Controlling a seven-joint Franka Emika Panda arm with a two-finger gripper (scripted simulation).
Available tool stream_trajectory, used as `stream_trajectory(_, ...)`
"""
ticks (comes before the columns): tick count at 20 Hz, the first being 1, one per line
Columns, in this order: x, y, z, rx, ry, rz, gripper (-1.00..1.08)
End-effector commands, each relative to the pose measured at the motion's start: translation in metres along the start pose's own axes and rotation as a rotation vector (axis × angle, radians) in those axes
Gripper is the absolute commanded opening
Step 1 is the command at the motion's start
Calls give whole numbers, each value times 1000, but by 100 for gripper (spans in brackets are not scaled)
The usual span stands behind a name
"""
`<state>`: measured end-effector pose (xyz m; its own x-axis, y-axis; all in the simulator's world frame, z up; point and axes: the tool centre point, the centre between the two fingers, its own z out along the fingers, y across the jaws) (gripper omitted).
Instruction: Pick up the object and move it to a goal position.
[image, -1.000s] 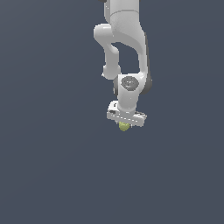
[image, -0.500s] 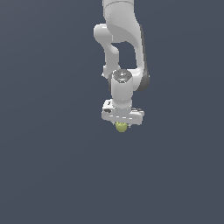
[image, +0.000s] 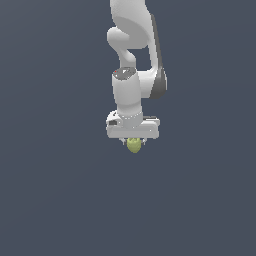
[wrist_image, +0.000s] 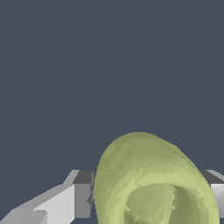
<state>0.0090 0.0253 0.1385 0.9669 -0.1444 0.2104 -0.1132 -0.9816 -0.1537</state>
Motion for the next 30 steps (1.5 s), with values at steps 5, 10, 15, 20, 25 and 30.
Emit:
stream_trajectory(5,25,8,-29,57,64,-58,-100)
stream_trajectory(10,43,14,-50,99,110,-99,-100)
stream_trajectory(15,60,20,-72,142,155,-140,-100)
stream_trajectory(20,76,26,-94,185,201,-181,-100)
stream_trajectory(25,92,33,-119,231,249,-225,-100)
stream_trajectory(30,109,41,-145,282,302,-273,-100)
